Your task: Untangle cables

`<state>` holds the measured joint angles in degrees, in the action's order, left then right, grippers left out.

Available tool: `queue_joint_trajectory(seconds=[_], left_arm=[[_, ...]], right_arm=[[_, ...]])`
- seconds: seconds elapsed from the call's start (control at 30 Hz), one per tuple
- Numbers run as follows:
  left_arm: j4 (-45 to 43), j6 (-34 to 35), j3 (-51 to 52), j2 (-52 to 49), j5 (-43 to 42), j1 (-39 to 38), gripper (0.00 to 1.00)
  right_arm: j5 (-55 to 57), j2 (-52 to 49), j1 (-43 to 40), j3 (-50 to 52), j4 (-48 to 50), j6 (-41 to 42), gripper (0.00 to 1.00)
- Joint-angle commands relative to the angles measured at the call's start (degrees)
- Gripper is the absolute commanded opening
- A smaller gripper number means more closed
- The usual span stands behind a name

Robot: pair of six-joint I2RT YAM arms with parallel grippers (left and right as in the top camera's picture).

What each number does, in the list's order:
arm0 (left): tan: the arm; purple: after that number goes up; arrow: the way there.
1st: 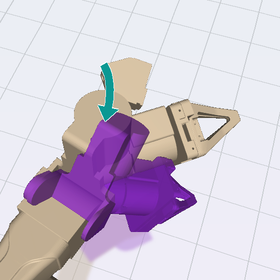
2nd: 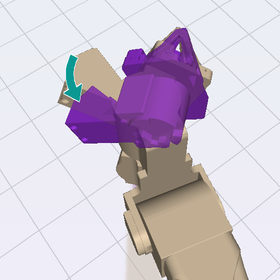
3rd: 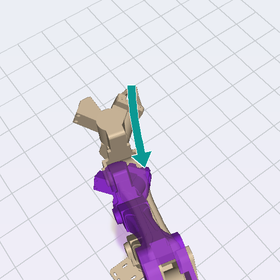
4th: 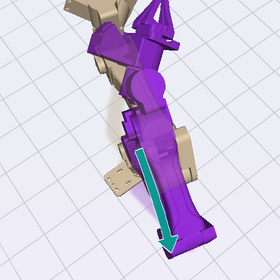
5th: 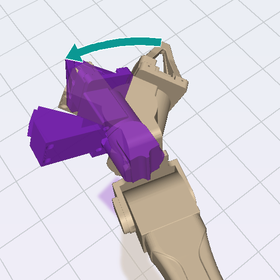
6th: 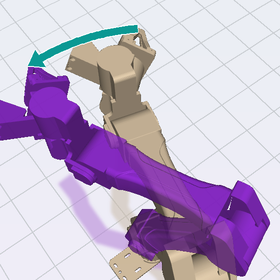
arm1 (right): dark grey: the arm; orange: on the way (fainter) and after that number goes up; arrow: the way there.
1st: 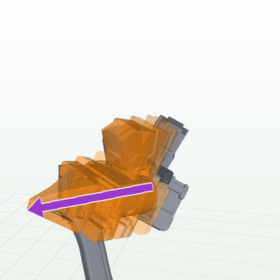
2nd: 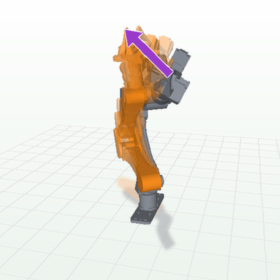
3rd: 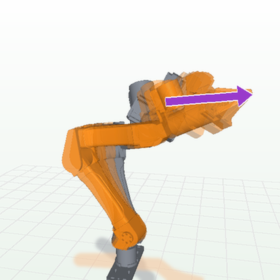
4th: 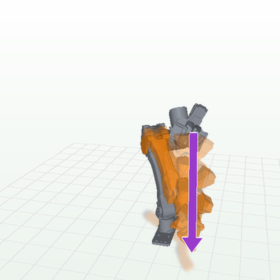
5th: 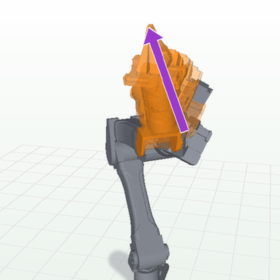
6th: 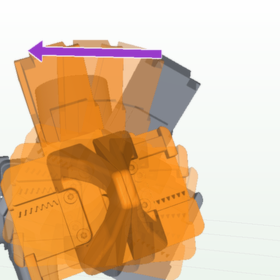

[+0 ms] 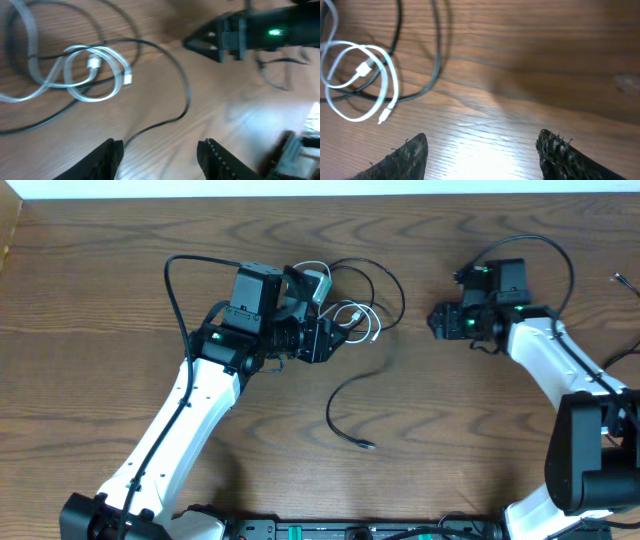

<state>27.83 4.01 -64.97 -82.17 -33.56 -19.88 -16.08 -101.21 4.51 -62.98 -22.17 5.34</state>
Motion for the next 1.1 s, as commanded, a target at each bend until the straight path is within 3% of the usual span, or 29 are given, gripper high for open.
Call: queue_joint_trajectory(seconds=[0.0, 0.2, 0.3, 0.53, 0.8, 0.9, 1.07], left_arm=[[2.03, -0.92, -1.38, 0.37, 13.99, 0.20, 0.57], [6.32, 4.98, -1.38, 0.37, 38.95, 0.44, 0.57], [9.51, 9.05, -1.38, 0.37, 44.96, 1.66, 0.57], [14.60, 19.71, -1.38, 0.37, 44.63, 8.48, 0.57], [16.63, 24.04, -1.38, 0.37, 44.15, 16.37, 0.57], [16.72, 24.00, -1.38, 0.37, 40.70, 18.36, 0.57], [17.00, 23.98, -1.38, 0.37, 38.25, 19.21, 0.58]], right_arm=[[0.94, 1.36, 3.17, 0.00, 1.84, -1.14, 0.66], [1.20, 1.36, 9.09, -0.02, 7.39, -1.14, 0.67], [1.27, 1.36, 11.78, -1.18, 9.75, -1.16, 0.68], [1.62, 0.87, 15.58, -11.10, 2.01, -2.75, 0.68], [0.70, -2.19, 19.65, -19.26, -11.69, -3.74, 0.70], [2.08, -3.56, 21.99, -19.26, -12.20, -3.67, 0.69], [14.58, -7.58, 26.91, -19.23, -7.08, -2.64, 0.66]])
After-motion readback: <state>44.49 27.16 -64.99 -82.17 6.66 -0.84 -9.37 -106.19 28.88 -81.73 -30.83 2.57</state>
